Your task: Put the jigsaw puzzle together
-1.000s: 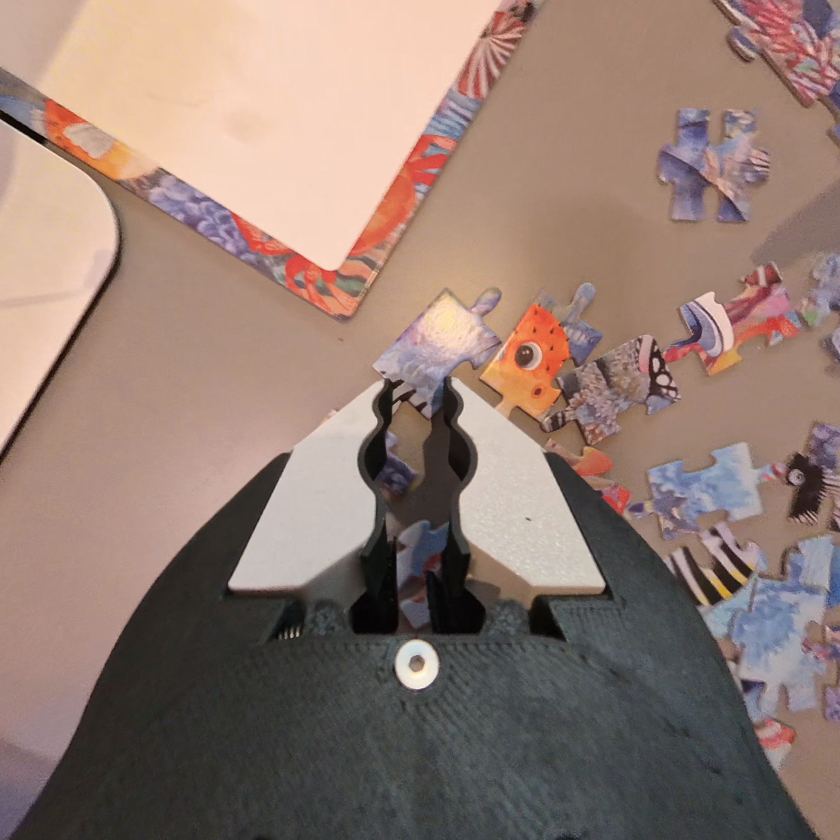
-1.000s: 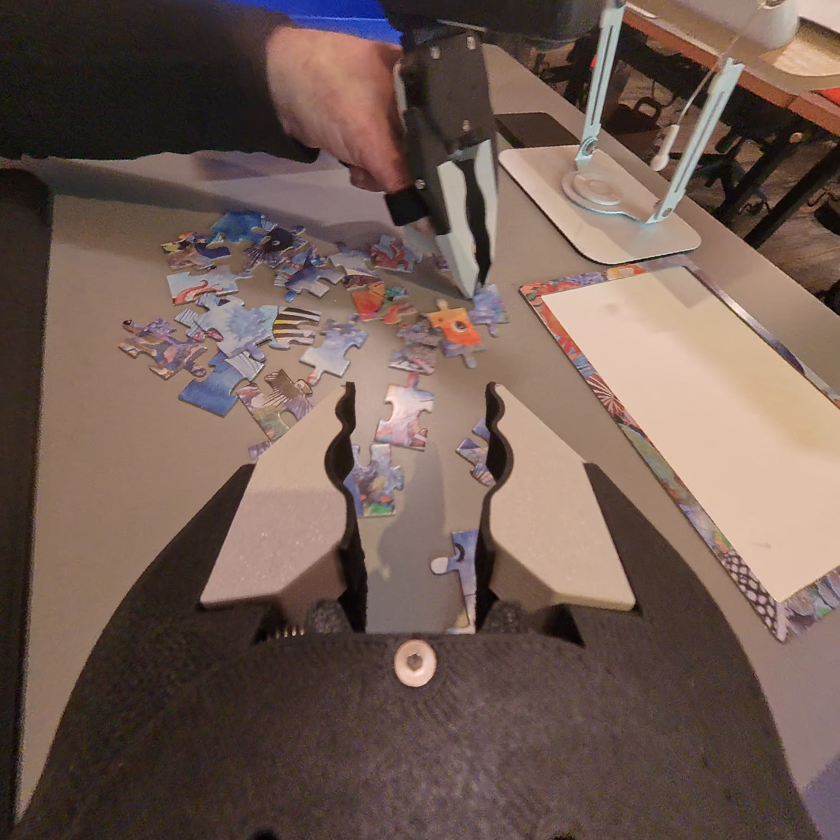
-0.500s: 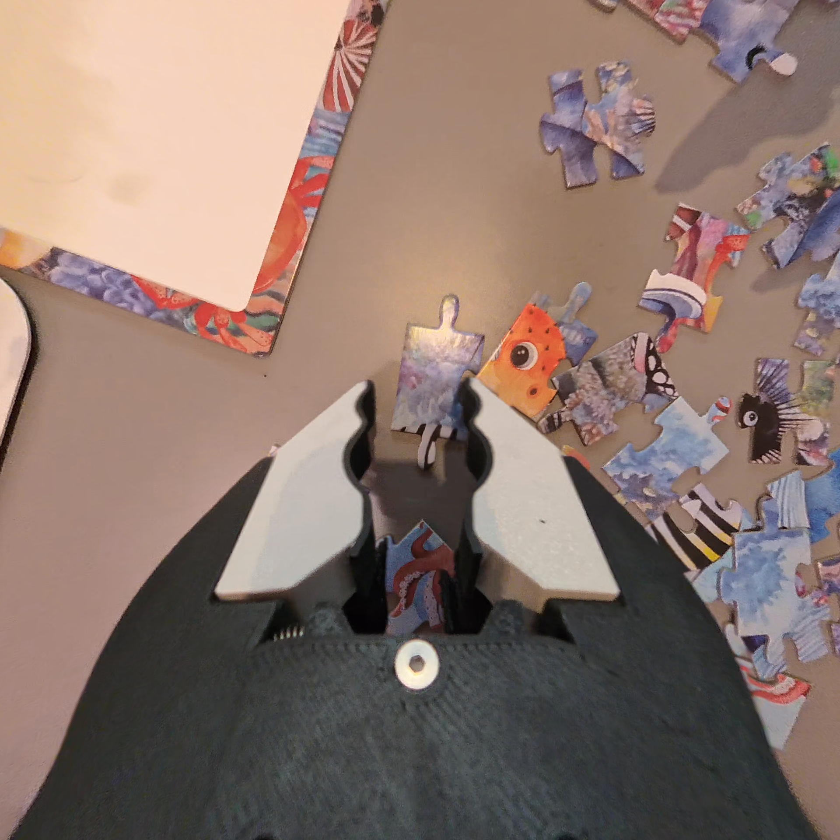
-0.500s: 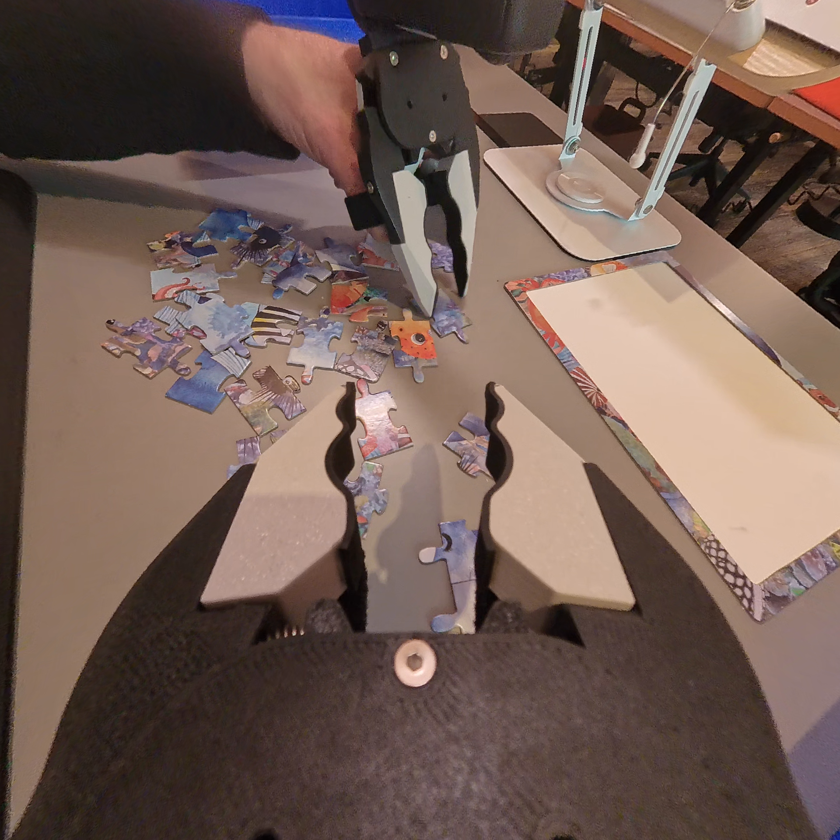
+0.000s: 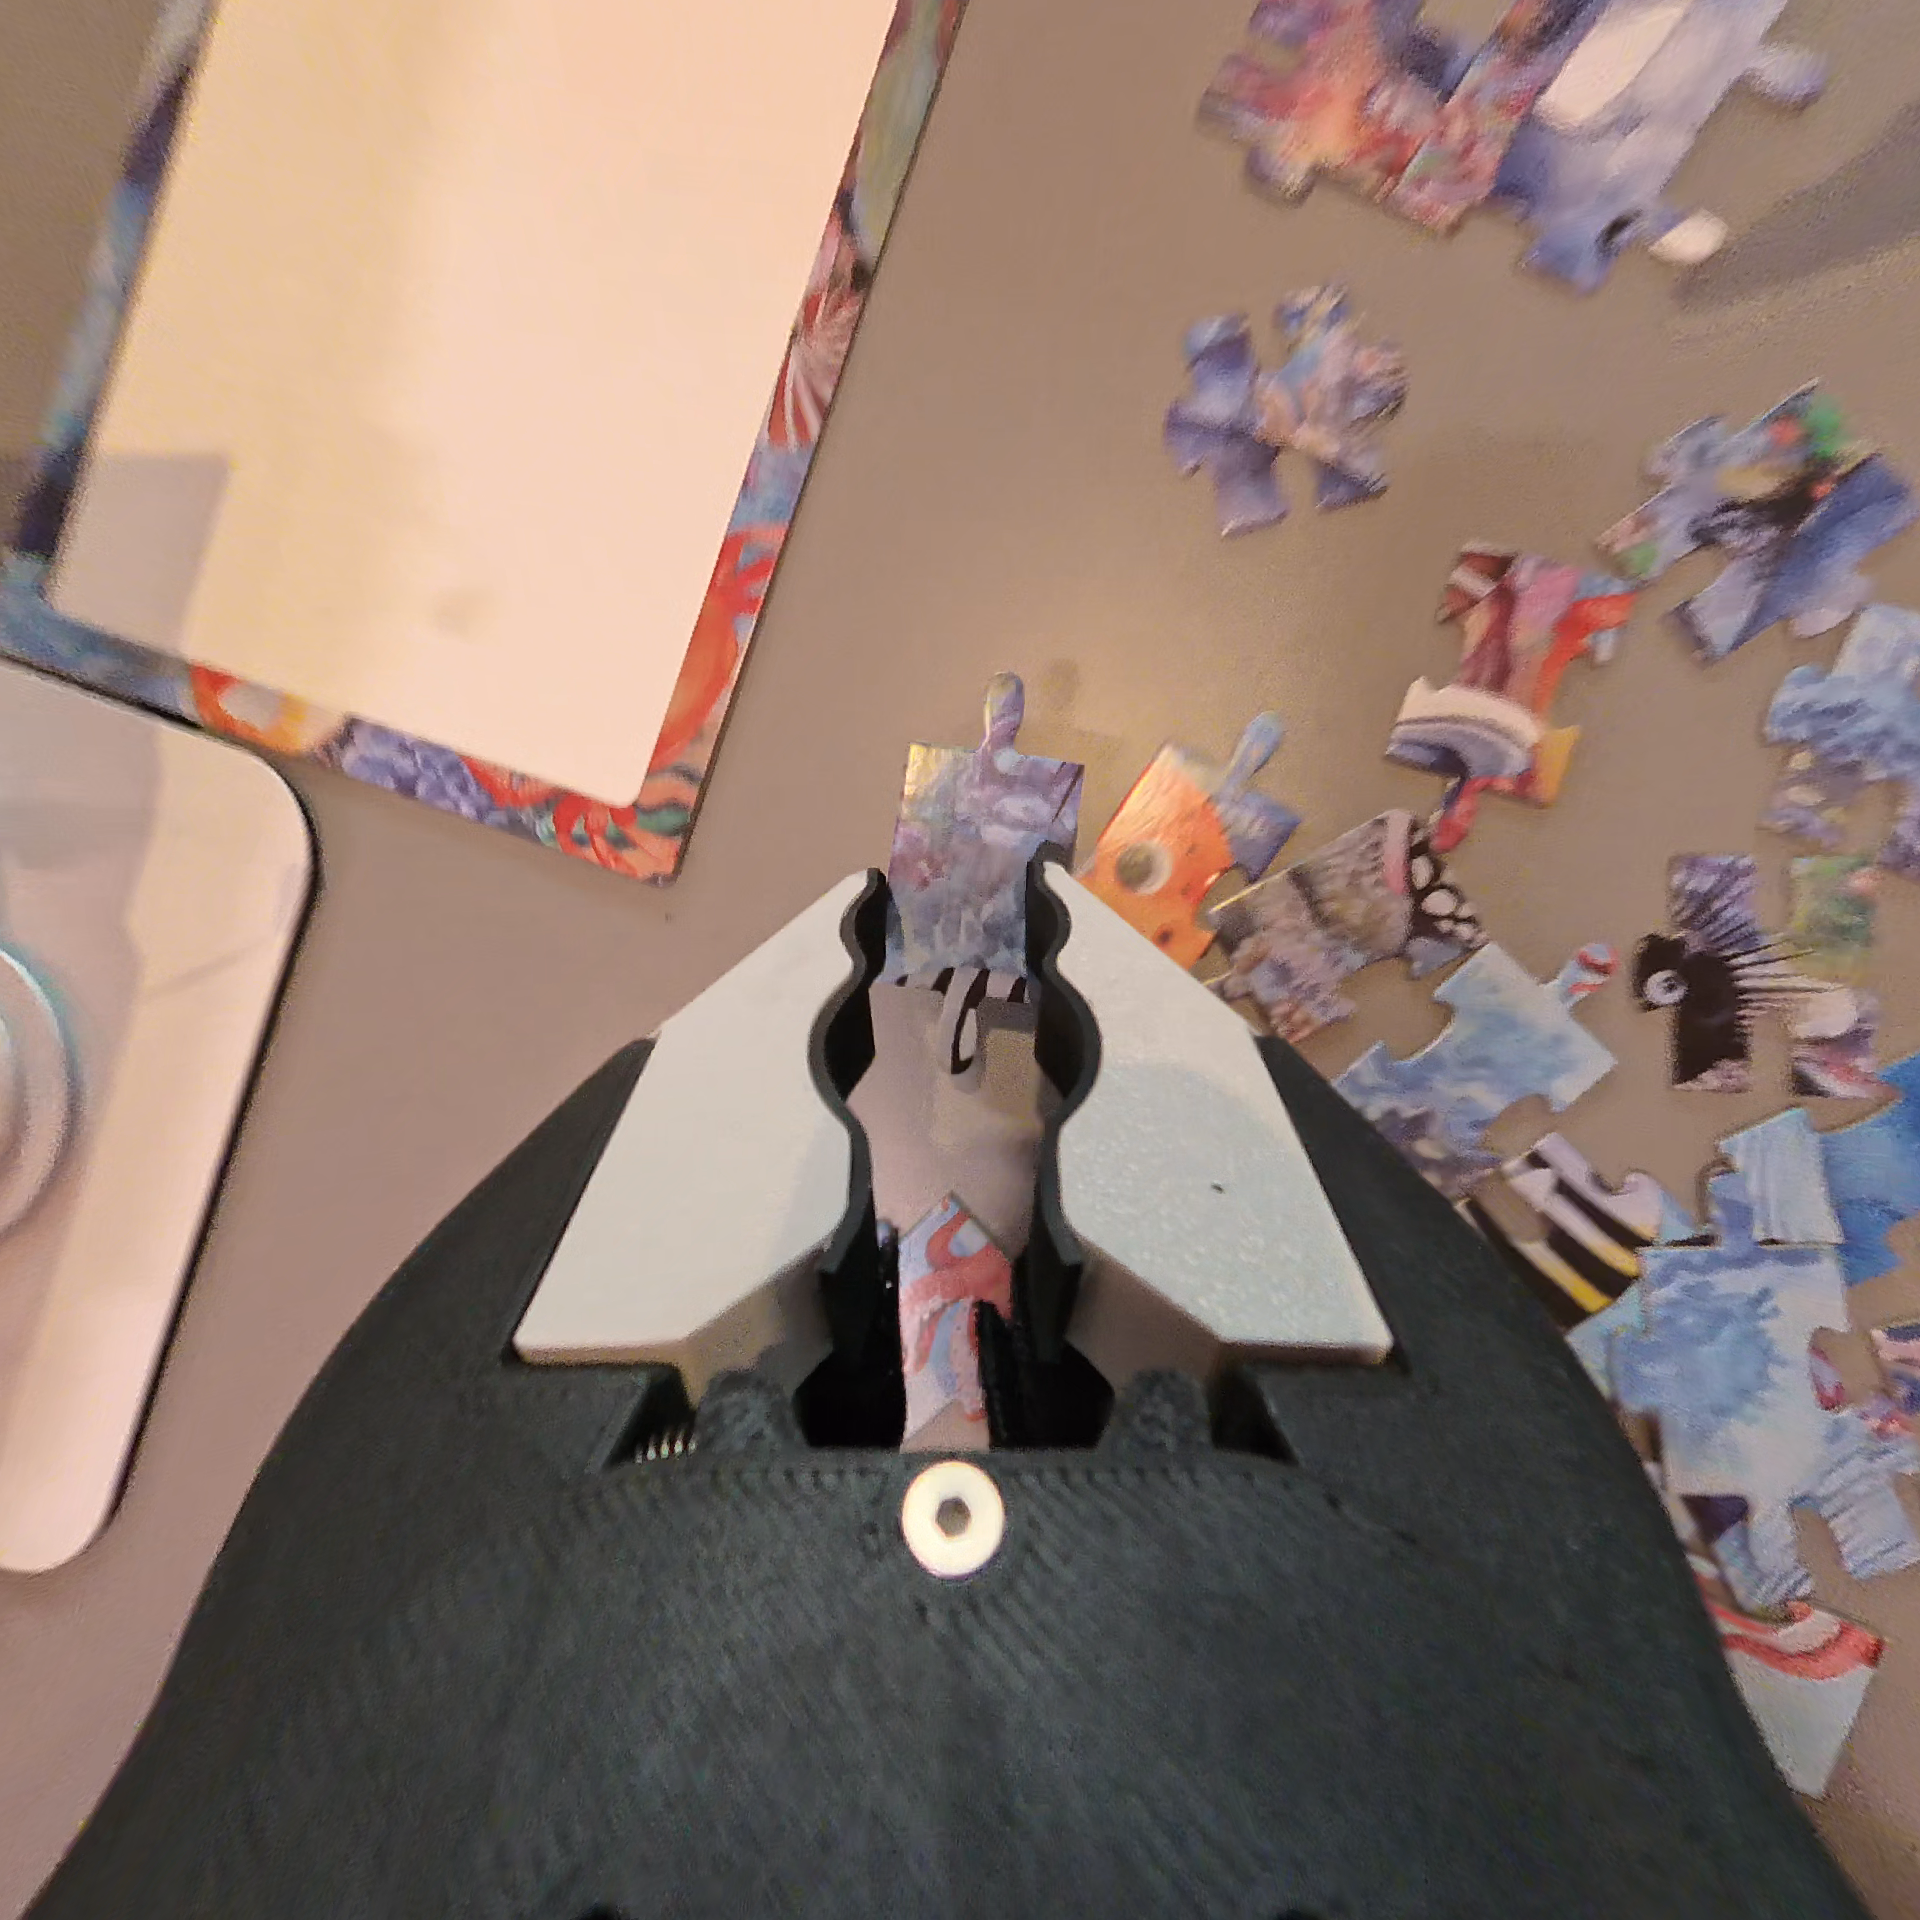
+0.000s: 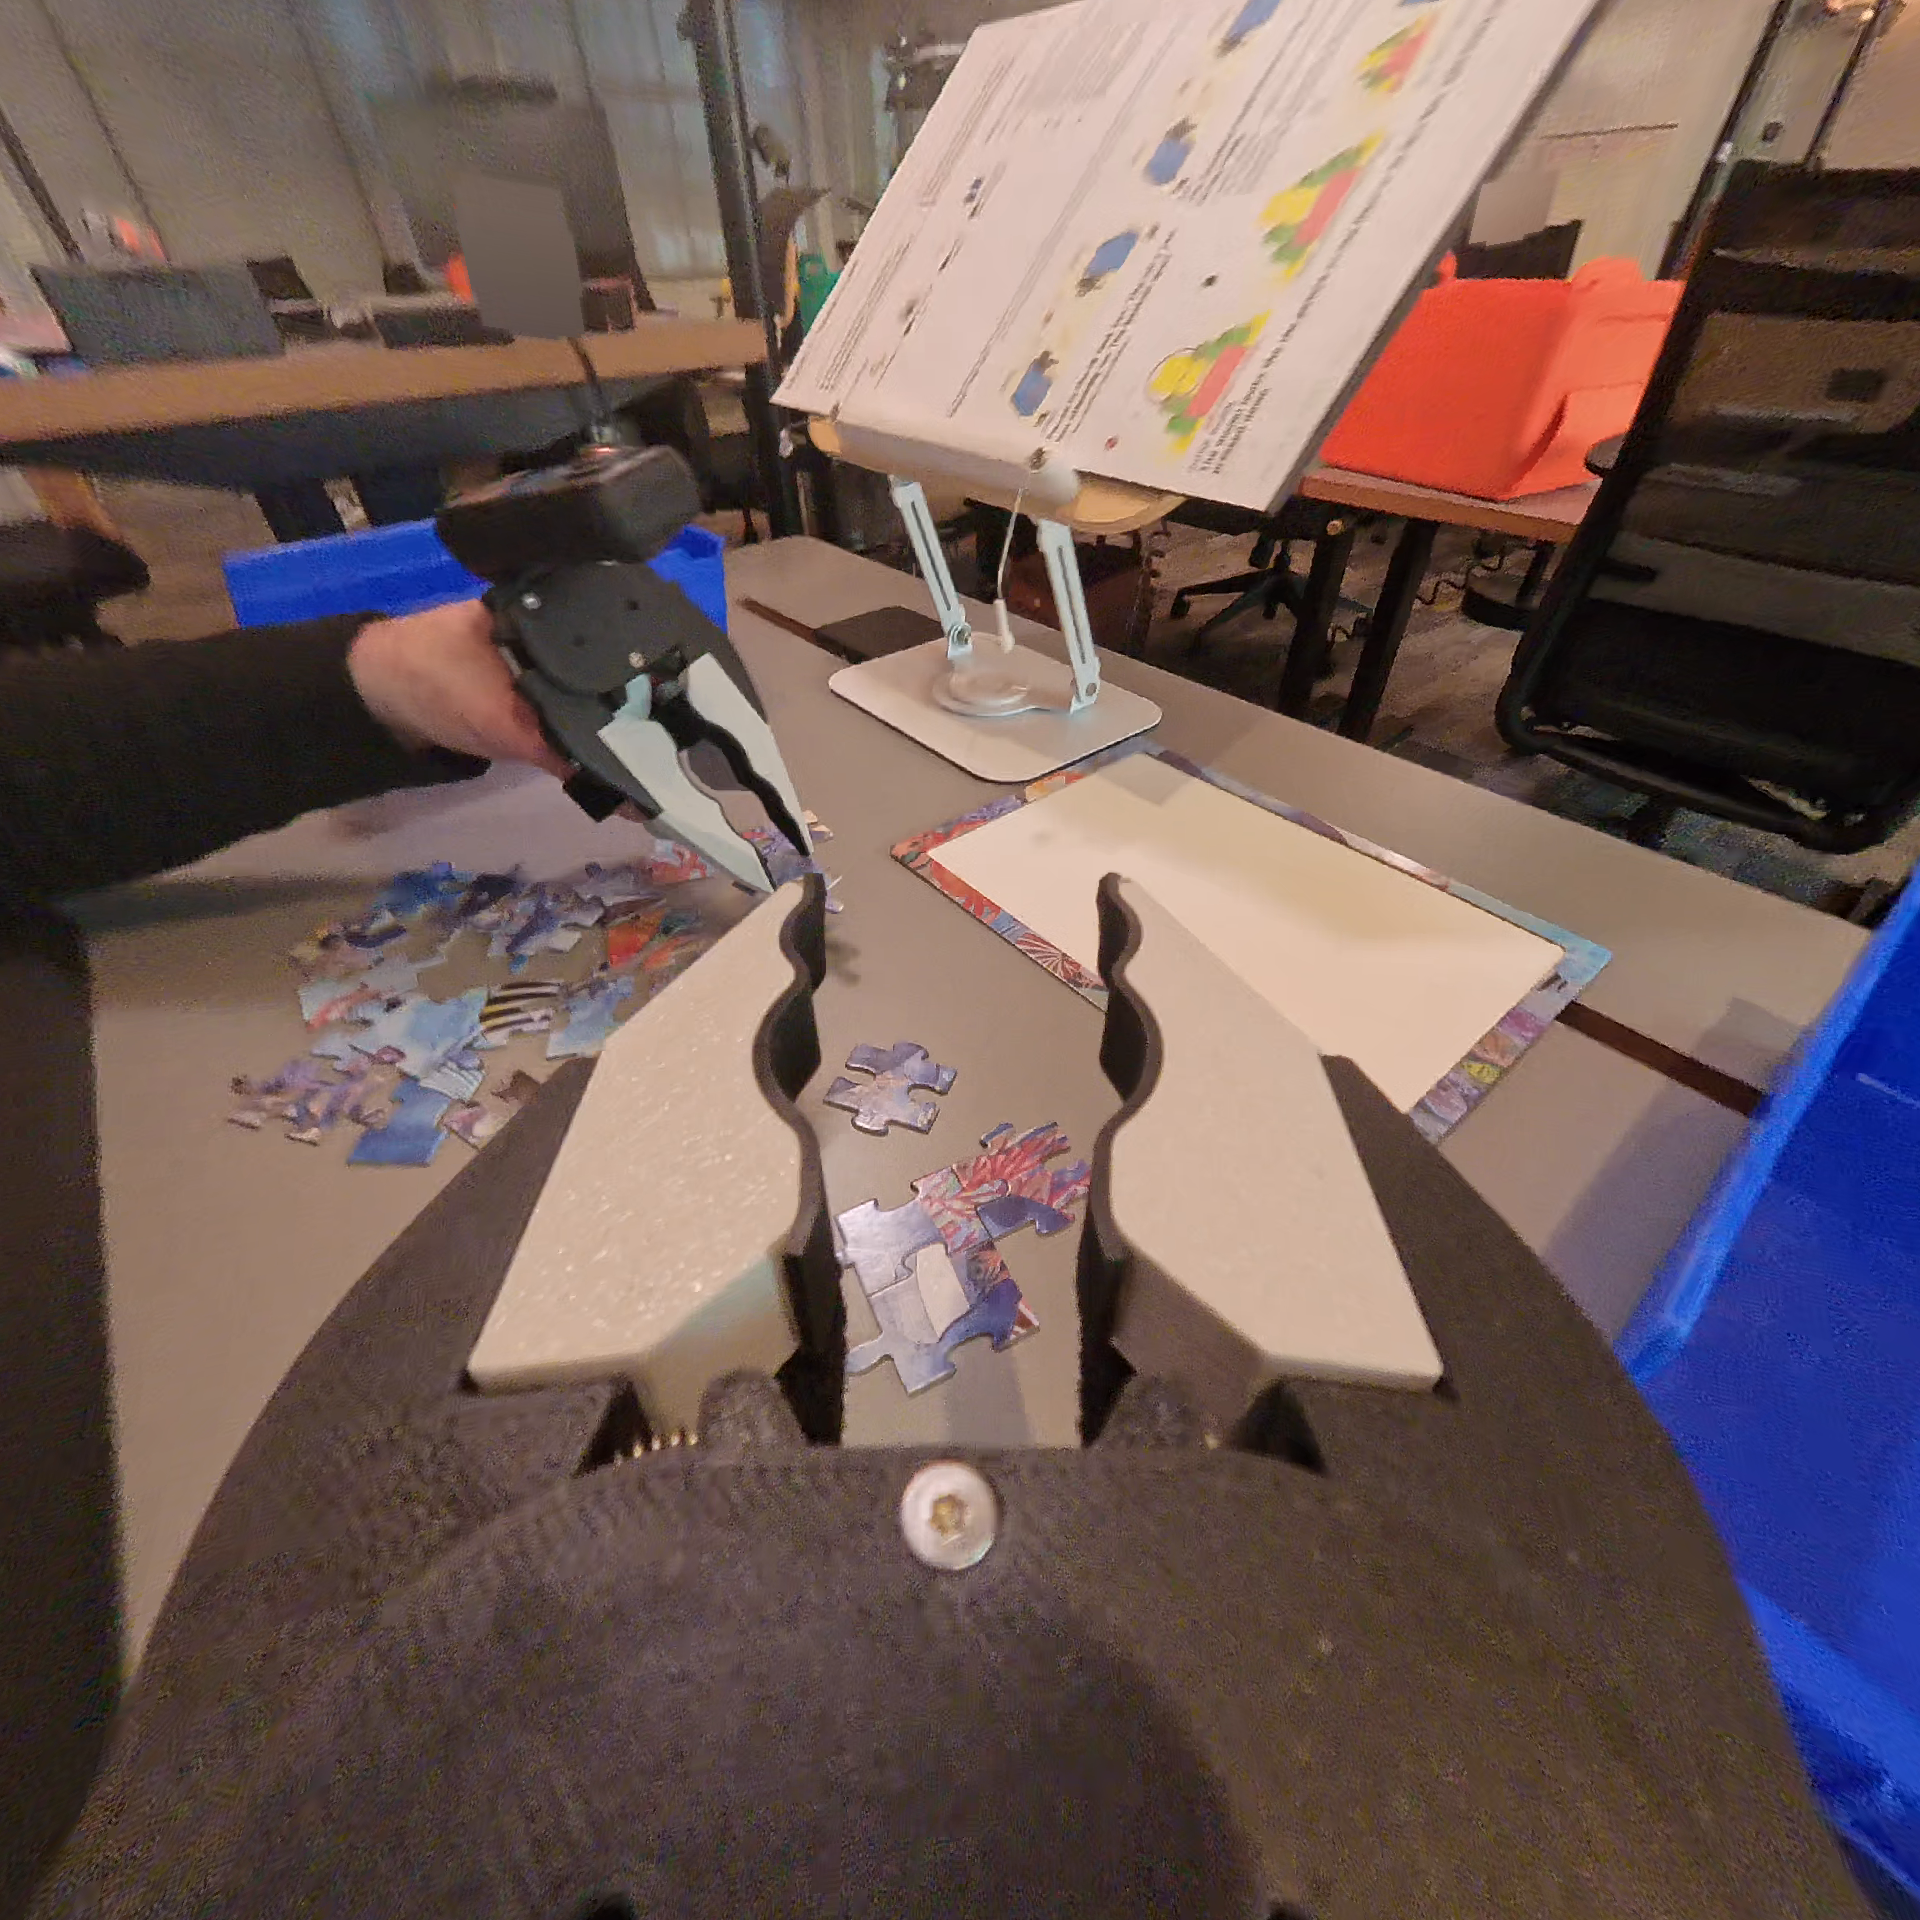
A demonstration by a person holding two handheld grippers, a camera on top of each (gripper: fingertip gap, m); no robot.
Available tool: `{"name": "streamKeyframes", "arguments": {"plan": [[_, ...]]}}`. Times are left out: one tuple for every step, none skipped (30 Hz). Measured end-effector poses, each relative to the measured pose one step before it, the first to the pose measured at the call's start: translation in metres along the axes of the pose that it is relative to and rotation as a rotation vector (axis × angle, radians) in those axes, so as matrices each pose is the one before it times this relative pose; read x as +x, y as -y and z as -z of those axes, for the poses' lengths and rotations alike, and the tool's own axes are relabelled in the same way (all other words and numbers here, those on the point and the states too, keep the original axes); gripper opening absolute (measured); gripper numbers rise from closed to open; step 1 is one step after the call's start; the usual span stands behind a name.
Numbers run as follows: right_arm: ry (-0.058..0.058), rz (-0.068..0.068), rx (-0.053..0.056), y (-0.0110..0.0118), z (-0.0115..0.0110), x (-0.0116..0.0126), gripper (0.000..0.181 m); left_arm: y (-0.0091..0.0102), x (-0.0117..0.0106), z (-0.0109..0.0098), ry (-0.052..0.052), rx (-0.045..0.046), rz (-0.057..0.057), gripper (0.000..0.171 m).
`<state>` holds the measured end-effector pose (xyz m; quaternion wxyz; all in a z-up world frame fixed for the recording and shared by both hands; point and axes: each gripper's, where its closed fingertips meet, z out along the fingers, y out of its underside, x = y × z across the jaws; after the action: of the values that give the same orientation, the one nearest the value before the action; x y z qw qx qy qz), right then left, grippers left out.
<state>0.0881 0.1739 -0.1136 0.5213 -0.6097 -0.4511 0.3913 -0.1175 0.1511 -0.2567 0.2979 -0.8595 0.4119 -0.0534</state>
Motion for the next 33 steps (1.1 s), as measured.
{"name": "streamKeyframes", "arguments": {"plan": [[-0.0019, -0.0327, 0.0066, 0.00045, 0.00453, 0.0046, 0.052, 0.01057, 0.00512, 0.00474, 0.0119, 0.02862, -0.0295, 0.025], [0.0057, -0.0339, -0.0102, -0.00286, 0.00231, 0.00337, 0.054, 0.01121, 0.00716, 0.00385, 0.009, 0.02484, -0.0392, 0.025], [0.0121, -0.0364, -0.0239, -0.00586, 0.00005, 0.00213, 0.056, 0.01112, 0.00698, 0.00291, 0.0158, 0.01697, -0.0412, 0.025], [0.0176, -0.0339, -0.0327, -0.00799, -0.00215, 0.00083, 0.056, 0.01242, 0.00555, 0.0025, 0.0293, 0.02071, -0.0453, 0.025], [0.0238, -0.0262, -0.0356, -0.00857, -0.00421, -0.00112, 0.056, 0.01273, 0.00724, 0.00202, 0.0197, 0.02104, -0.0492, 0.025], [0.0221, -0.0159, -0.0316, -0.00756, -0.00567, -0.00227, 0.056, 0.01271, 0.00752, 0.00178, 0.0171, 0.02035, -0.0466, 0.025], [0.0134, -0.0073, -0.024, -0.00576, -0.00671, -0.00242, 0.056, 0.01268, 0.00561, 0.00147, 0.0262, 0.02313, -0.0418, 0.025], [0.0167, -0.0044, -0.0188, -0.00464, -0.00748, -0.00403, 0.057, 0.01219, 0.00564, 0.00133, 0.0234, 0.0242, -0.0399, 0.025], [0.0266, -0.0068, -0.0172, -0.00423, -0.00763, -0.00583, 0.057, 0.01126, 0.00569, 0.00118, 0.0176, 0.0218, -0.0365, 0.025], [0.027, -0.0099, -0.0161, -0.00385, -0.0071, -0.00593, 0.057, 0.0102, 0.00426, 0.001, 0.0216, 0.02129, -0.0329, 0.025], [0.0251, -0.0109, -0.0135, -0.00331, -0.00642, -0.00531, 0.057, 0.00814, 0.00378, 0.00061, 0.018, 0.01447, -0.0293, 0.025], [0.0262, -0.0109, -0.0105, -0.00273, -0.00583, -0.00513, 0.057, 0.00646, 0.00332, 0.0003, 0.0142, 0.00807, -0.0231, 0.025], [0.0218, -0.0118, -0.0076, -0.00229, -0.00526, -0.00426, 0.057, 0.00684, 0.00216, 0.0009, 0.0177, 0.0185, -0.0217, 0.025], [0.0112, -0.0131, -0.0052, -0.00186, -0.00456, -0.00223, 0.057, 0.0048, 0.00162, 0.00043, 0.0141, 0.01044, -0.0135, 0.025], [0.0121, -0.0117, -0.0087, -0.00232, -0.00399, -0.00218, 0.059, 0.00255, 0.00008, 0.00004, 0.0156, 0.00033, -0.0079, 0.025], [0.0201, -0.0082, -0.013, -0.00291, -0.00346, -0.00318, 0.059, 0.00241, 0.00007, 0.00017, 0.0108, 0.00502, -0.0076, 0.025], [0.0202, -0.0071, -0.0066, -0.00176, -0.00269, -0.00305, 0.058, 0.00324, 0.00044, 0.00033, 0.009, 0.01457, -0.0086, 0.025], [0.0207, -0.0071, 0.0037, -0.00026, -0.00191, -0.00296, 0.048, 0.00208, 0.00015, 0.00005, 0.0113, 0.00872, -0.0087, 0.025], [0.0272, -0.0069, 0.0062, 0.00035, -0.00143, -0.00377, 0.034, 0.00141, -0.00017, -0.00021, 0.0133, 0.00527, -0.0071, 0.025], [0.0282, -0.0089, 0.0085, 0.00078, -0.00101, -0.00358, 0.024, 0.00168, 0.0009, -0.0004, 0.0057, 0.00894, -0.0044, 0.025], [0.0259, -0.0083, 0.0126, 0.00142, -0.0003, -0.00315, 0.013, -0.00031, -0.00057, -0.00058, 0.0127, -0.00141, -0.0059, 0.025], [0.0214, -0.003, 0.0115, 0.00122, 0.00039, -0.00257, 0.0, -0.00017, 0.00222, -0.00004, -0.007, 0.00436, -0.0116, 0.006], [-0.0013, 0.0005, 0.0035, 0.00044, 0.00081, 0.00071, 0.0, 0.00139, 0.00387, 0.00031, -0.0215, 0.01579, -0.0026, 0.002], [-0.0151, 0.003, -0.0067, -0.00075, 0.0014, 0.00274, 0.0, -0.00032, 0.00315, -0.00026, -0.0224, 0.00086, 0.0059, 0.008], [-0.0054, 0.0064, -0.0115, -0.00127, 0.00175, 0.00102, 0.0, -0.00188, 0.00107, -0.00038, -0.0134, -0.00914, 0.0006, 0.016], [-0.002, 0.0105, -0.0086, -0.00065, 0.00201, -0.00008, 0.0, -0.00093, -0.00149, 0.00045, 0.0002, 0.00013, -0.0037, 0.018], [-0.0098, 0.0187, -0.0117, -0.00056, 0.00237, 0.00027, 0.0, 0.00069, 0.0005, 0.00095, -0.0173, 0.01055, -0.0019, 0.018], [-0.0143, 0.032, -0.0257, -0.00206, 0.00266, -0.00018, 0.0, 0.00124, 0.00026, 0.00119, -0.0199, 0.01186, 0.0127, 0.017], [-0.0131, 0.0448, -0.0319, -0.00268, 0.003, -0.00137, 0.0, 0.00194, -0.00174, 0.00133, -0.0105, 0.01364, 0.0248, 0.017], [-0.0099, 0.0479, -0.0293, -0.00234, 0.00277, -0.00255, 0.0, 0.00279, 0.00126, 0.00067, -0.0312, 0.01701, 0.0307, 0.017], [0.0054, 0.041, -0.0227, -0.00169, 0.00185, -0.00491, 0.0, 0.00216, 0.00533, -0.0008, -0.0572, 0.01113, 0.0397, 0.019], [0.0217, 0.0351, -0.0119, -0.00036, 0.0009, -0.00726, 0.0, 0.00126, 0.00798, -0.00205, -0.0697, 0.00667, 0.0402, 0.02], [0.0162, 0.0337, -0.0092, 0.00001, -0.00018, -0.00618, 0.0, 0.00161, 0.00884, -0.0025, -0.0667, 0.01426, 0.0346, 0.019]]}}
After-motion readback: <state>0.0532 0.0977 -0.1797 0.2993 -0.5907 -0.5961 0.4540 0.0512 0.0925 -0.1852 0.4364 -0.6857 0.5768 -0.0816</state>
